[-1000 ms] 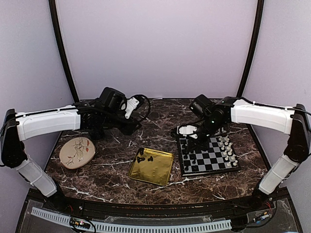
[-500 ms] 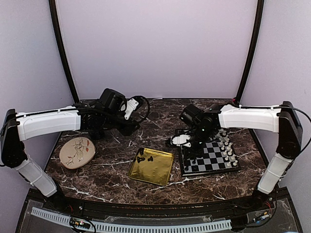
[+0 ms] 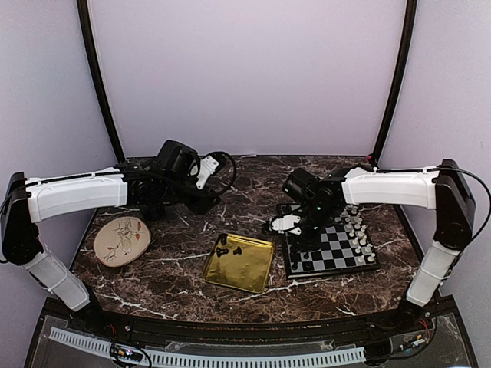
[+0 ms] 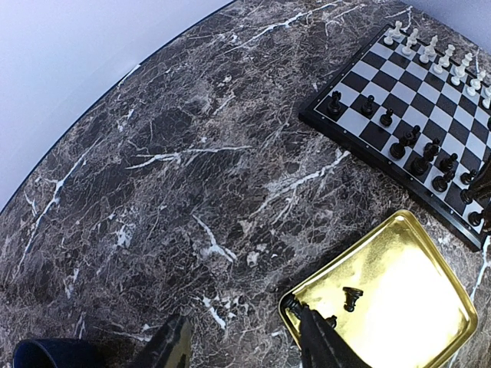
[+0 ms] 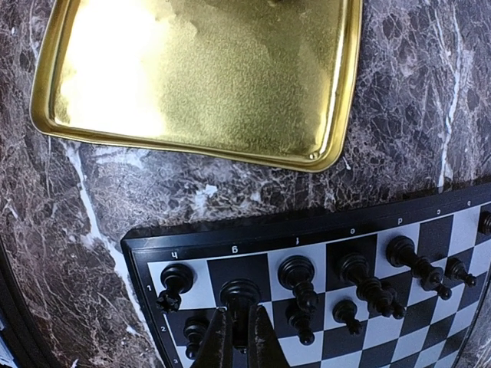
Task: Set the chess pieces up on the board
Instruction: Place the knight at b8.
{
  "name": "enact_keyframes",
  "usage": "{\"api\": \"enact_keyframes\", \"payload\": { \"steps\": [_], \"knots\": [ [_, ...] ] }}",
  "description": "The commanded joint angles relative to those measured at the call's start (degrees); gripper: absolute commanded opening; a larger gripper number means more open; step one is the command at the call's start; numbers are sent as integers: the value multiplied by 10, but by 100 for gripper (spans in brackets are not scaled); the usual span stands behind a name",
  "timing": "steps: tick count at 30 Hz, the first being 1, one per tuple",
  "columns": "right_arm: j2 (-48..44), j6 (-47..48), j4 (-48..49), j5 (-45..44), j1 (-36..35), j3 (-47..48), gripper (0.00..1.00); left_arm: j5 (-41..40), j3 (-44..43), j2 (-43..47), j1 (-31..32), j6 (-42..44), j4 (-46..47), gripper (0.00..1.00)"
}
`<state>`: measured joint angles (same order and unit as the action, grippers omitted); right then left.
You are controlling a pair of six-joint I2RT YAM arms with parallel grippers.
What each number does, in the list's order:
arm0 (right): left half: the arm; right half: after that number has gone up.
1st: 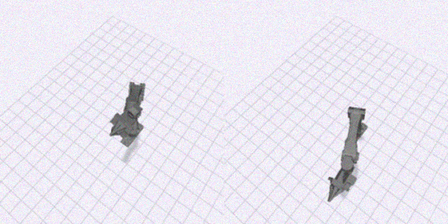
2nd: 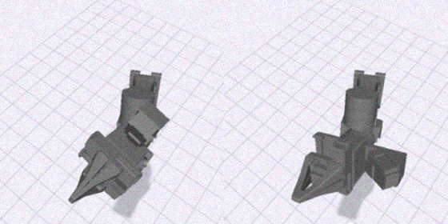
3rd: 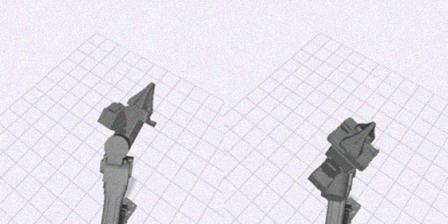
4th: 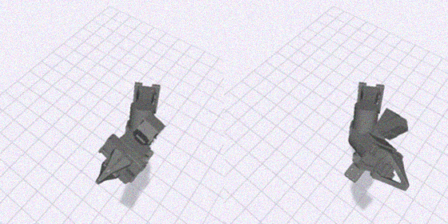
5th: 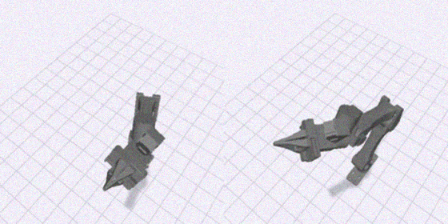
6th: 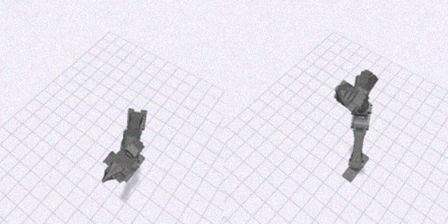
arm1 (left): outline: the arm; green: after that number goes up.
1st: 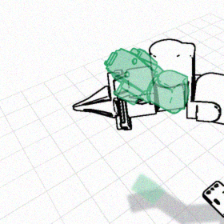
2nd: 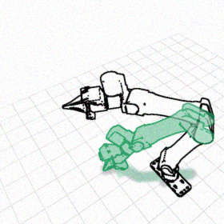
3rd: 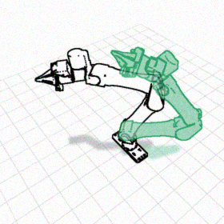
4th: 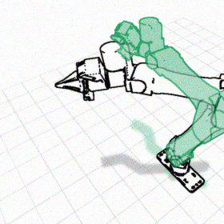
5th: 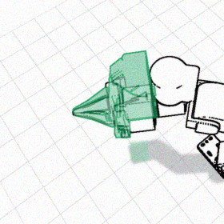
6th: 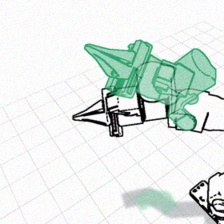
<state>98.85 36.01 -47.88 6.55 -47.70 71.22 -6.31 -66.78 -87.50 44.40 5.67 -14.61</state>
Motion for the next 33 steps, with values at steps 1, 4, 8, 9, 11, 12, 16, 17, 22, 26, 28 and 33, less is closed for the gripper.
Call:
{"api": "enact_keyframes", "payload": {
  "steps": [1, 4, 8, 9, 11, 12, 16, 17, 22, 26, 28, 33],
  "knots": [
    [14, -5, 6, -2, -5, -8, 0, -2, 6, 6, 0, 5, -5, 51],
    [19, -5, 10, -4, -5, -10, 0, -1, 5, 5, 0, 5, -7, 51],
    [26, -4, 9, -7, -5, -10, 0, 1, 5, 4, 0, 5, -7, 51],
    [27, -4, 9, -7, -5, -11, 0, 1, 5, 3, 0, 4, -7, 51],
    [29, -4, 10, -7, -4, -12, 0, 2, 4, 3, 0, 4, -7, 51],
    [31, -4, 11, -8, -5, -13, 0, 2, 4, 3, 0, 4, -8, 51],
    [34, -5, 13, -14, -5, -17, 0, 3, 3, 1, 0, 4, -9, 51],
    [35, -5, 13, -14, -5, -17, 0, 4, 3, 0, 0, 4, -9, 51],
    [36, -6, 14, -20, -5, -19, 2, 6, 2, -4, 0, 3, -11, 51],
    [32, -10, 16, -22, -4, -16, 8, 9, 1, -6, 0, 2, -12, 51],
    [27, -11, 10, -17, -4, -9, 10, 11, 0, -8, 0, 2, -13, 51],
    [4, -9, -12, -11, -4, 13, 15, 18, -2, -16, 1, 0, -17, 51]
  ]
}}
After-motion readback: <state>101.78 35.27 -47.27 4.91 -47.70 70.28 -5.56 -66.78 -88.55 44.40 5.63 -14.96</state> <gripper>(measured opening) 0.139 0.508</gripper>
